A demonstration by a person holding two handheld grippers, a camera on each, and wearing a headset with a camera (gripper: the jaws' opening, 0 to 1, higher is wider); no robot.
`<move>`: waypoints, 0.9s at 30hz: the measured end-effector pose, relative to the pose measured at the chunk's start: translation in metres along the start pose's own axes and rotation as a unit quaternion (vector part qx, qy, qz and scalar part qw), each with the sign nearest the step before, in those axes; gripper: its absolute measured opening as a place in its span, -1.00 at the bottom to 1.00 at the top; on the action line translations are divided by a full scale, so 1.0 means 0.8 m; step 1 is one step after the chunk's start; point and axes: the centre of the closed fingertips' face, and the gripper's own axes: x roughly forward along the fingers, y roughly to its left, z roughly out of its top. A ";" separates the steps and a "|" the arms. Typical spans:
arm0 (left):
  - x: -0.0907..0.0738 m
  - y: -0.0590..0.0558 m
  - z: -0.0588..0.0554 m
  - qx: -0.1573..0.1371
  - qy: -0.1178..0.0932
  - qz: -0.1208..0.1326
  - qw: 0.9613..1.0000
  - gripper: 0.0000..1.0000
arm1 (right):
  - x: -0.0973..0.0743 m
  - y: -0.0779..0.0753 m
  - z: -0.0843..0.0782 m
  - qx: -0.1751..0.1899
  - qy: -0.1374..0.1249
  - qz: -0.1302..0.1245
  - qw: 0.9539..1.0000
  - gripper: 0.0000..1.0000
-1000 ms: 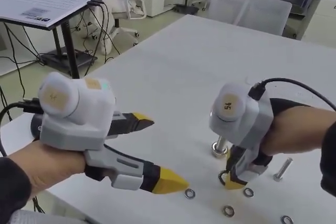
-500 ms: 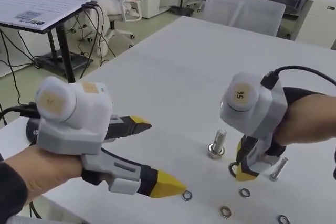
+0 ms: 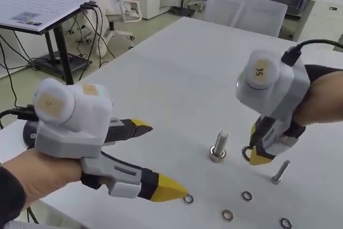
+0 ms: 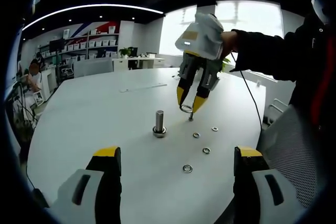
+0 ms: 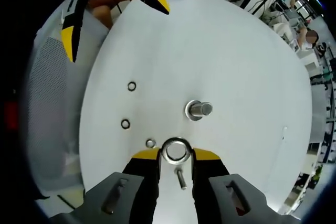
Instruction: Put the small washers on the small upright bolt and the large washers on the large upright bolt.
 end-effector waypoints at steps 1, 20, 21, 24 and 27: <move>0.000 0.000 0.000 0.000 0.000 0.000 1.000 0.77 | -0.004 -0.001 0.003 -0.001 -0.005 -0.001 1.000 -0.53; 0.000 0.002 -0.002 -0.003 0.001 0.003 1.000 0.77 | -0.021 -0.026 0.047 -0.029 -0.024 -0.016 0.999 -0.53; 0.000 0.003 -0.002 -0.004 0.001 0.003 1.000 0.77 | -0.020 -0.027 0.048 -0.031 -0.025 -0.015 0.999 -0.53; -0.001 0.003 -0.002 -0.005 0.001 0.004 1.000 0.77 | -0.015 -0.031 0.053 -0.033 -0.025 -0.012 0.999 -0.53; -0.001 0.004 -0.003 -0.006 0.002 0.005 1.000 0.77 | -0.009 -0.035 0.057 -0.036 -0.024 -0.008 0.999 -0.53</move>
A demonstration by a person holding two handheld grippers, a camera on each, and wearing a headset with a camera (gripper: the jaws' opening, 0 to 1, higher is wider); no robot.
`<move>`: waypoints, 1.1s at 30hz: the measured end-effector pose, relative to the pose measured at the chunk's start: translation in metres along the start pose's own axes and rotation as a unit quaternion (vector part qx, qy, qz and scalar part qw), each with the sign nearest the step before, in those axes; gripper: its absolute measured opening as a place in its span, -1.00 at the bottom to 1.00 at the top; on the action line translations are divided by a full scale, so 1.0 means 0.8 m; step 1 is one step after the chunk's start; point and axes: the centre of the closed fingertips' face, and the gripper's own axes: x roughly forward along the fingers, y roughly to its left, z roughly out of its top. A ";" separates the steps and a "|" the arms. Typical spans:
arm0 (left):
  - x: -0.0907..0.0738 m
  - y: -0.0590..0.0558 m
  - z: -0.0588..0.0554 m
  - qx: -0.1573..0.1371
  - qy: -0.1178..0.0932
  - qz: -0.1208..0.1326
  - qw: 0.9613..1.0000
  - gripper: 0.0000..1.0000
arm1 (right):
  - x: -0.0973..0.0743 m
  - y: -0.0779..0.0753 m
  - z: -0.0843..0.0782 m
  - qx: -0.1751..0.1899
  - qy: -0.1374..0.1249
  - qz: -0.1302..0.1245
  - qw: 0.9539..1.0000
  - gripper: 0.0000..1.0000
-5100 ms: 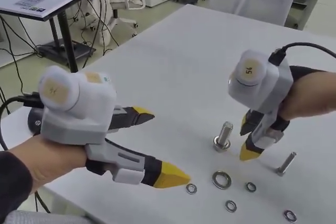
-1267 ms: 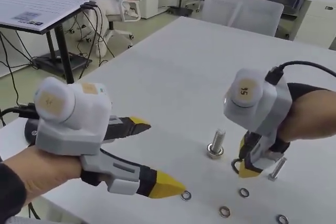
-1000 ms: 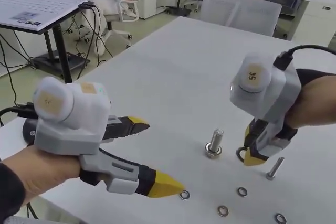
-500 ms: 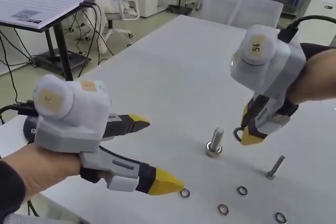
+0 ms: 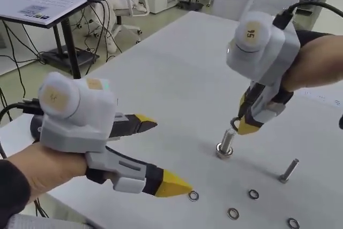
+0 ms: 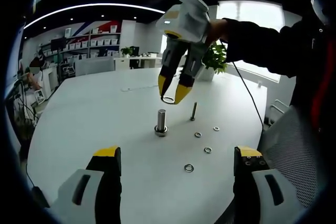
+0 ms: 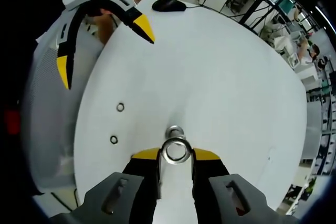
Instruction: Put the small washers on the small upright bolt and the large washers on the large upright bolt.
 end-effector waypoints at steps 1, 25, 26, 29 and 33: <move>0.000 0.000 0.000 0.000 0.000 0.000 1.000 0.77 | 0.001 0.000 0.001 0.000 0.000 0.001 1.000 -0.53; 0.001 0.003 -0.004 -0.007 0.007 0.002 1.000 0.76 | 0.037 -0.010 0.000 -0.007 0.015 0.028 0.999 -0.53; 0.001 0.003 -0.004 -0.007 0.007 0.002 1.000 0.76 | 0.037 -0.010 0.000 -0.007 0.015 0.028 0.999 -0.53; 0.000 0.003 -0.004 -0.007 0.008 0.003 1.000 0.76 | 0.042 -0.010 0.001 -0.007 0.016 0.031 0.999 -0.53; 0.000 0.003 -0.005 -0.009 0.009 0.004 1.000 0.76 | 0.048 -0.010 0.000 -0.009 0.019 0.034 0.999 -0.53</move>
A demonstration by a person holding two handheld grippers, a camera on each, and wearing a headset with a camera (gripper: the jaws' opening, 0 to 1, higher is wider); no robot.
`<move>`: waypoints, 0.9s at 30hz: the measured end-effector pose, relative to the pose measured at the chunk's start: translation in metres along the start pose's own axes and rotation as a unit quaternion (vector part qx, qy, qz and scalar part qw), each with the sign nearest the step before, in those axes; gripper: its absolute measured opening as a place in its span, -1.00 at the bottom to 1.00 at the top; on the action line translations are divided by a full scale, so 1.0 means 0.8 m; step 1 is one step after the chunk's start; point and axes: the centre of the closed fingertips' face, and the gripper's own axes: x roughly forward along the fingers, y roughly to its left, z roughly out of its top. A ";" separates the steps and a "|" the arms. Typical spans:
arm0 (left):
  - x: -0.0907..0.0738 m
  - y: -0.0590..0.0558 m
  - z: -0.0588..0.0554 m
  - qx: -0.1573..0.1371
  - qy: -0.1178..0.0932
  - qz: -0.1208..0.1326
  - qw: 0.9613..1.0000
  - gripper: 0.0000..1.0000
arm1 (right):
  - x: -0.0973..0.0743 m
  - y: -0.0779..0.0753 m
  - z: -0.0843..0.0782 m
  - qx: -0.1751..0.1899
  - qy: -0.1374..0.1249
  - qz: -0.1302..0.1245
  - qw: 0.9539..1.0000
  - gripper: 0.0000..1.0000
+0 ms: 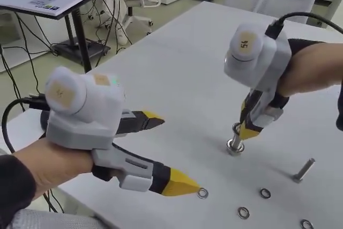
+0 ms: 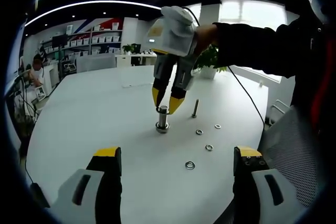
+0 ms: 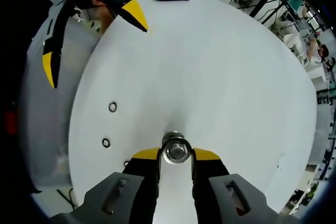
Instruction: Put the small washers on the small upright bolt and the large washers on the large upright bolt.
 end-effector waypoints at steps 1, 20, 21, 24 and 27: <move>0.000 0.000 0.000 0.000 0.000 0.000 1.000 0.76 | 0.001 0.000 -0.001 0.000 0.000 0.000 1.000 -0.53; -0.001 -0.002 -0.003 -0.003 0.002 0.000 1.000 0.75 | 0.036 0.010 -0.008 0.014 0.006 0.013 1.000 -0.53; -0.001 -0.002 -0.003 -0.003 0.002 0.001 1.000 0.75 | 0.036 0.011 -0.009 0.016 0.007 0.014 1.000 -0.53; -0.002 -0.002 -0.003 -0.003 0.002 0.001 1.000 0.75 | 0.040 0.011 -0.008 0.016 0.006 0.014 1.000 -0.53; -0.002 -0.002 -0.003 -0.003 0.003 0.001 1.000 0.75 | 0.042 0.013 -0.008 0.018 0.006 0.014 1.000 -0.53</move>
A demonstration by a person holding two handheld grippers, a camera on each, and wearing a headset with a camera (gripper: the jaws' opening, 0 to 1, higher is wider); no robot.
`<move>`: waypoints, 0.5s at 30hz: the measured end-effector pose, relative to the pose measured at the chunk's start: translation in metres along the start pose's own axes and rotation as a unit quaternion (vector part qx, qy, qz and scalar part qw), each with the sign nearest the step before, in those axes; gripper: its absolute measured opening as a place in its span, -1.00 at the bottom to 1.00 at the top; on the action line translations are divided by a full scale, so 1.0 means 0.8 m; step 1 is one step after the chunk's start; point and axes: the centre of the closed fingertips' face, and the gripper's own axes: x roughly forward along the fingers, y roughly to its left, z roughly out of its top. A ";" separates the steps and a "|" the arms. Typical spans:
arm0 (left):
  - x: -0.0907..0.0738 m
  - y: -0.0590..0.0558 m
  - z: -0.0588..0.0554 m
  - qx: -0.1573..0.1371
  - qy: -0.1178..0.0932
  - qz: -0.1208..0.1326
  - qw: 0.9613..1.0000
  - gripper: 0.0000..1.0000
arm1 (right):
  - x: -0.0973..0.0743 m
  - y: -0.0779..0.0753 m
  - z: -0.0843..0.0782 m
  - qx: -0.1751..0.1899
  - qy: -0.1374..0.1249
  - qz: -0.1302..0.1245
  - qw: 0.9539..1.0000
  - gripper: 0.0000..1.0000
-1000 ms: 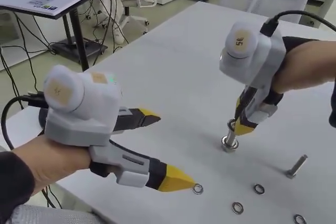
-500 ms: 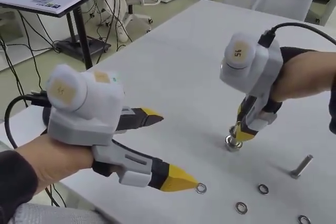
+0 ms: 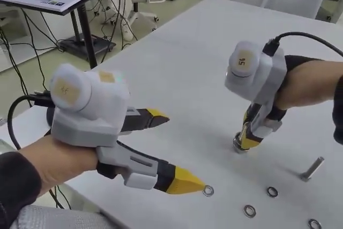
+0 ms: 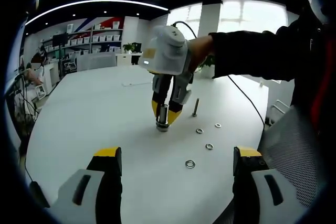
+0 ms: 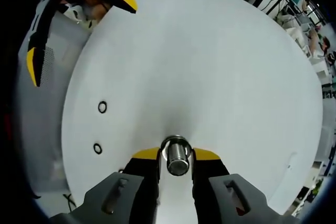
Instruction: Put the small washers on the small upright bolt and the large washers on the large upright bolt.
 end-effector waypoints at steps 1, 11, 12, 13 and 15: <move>0.000 0.000 0.000 0.000 0.000 0.000 1.000 0.75 | 0.002 -0.001 -0.001 0.000 0.002 0.001 1.000 -0.53; 0.000 0.000 -0.001 -0.001 0.001 0.001 1.000 0.75 | 0.005 -0.001 -0.001 -0.007 0.009 0.001 1.000 -0.52; 0.000 0.000 -0.001 -0.001 0.001 0.001 1.000 0.75 | 0.004 0.000 -0.001 -0.010 0.008 0.001 1.000 -0.52; 0.000 0.000 -0.001 -0.002 0.001 0.001 1.000 0.75 | 0.004 0.000 -0.001 -0.010 0.009 0.001 1.000 -0.52; 0.000 0.001 -0.002 -0.001 0.001 0.000 1.000 0.75 | 0.004 -0.002 -0.001 -0.011 0.008 0.001 1.000 -0.51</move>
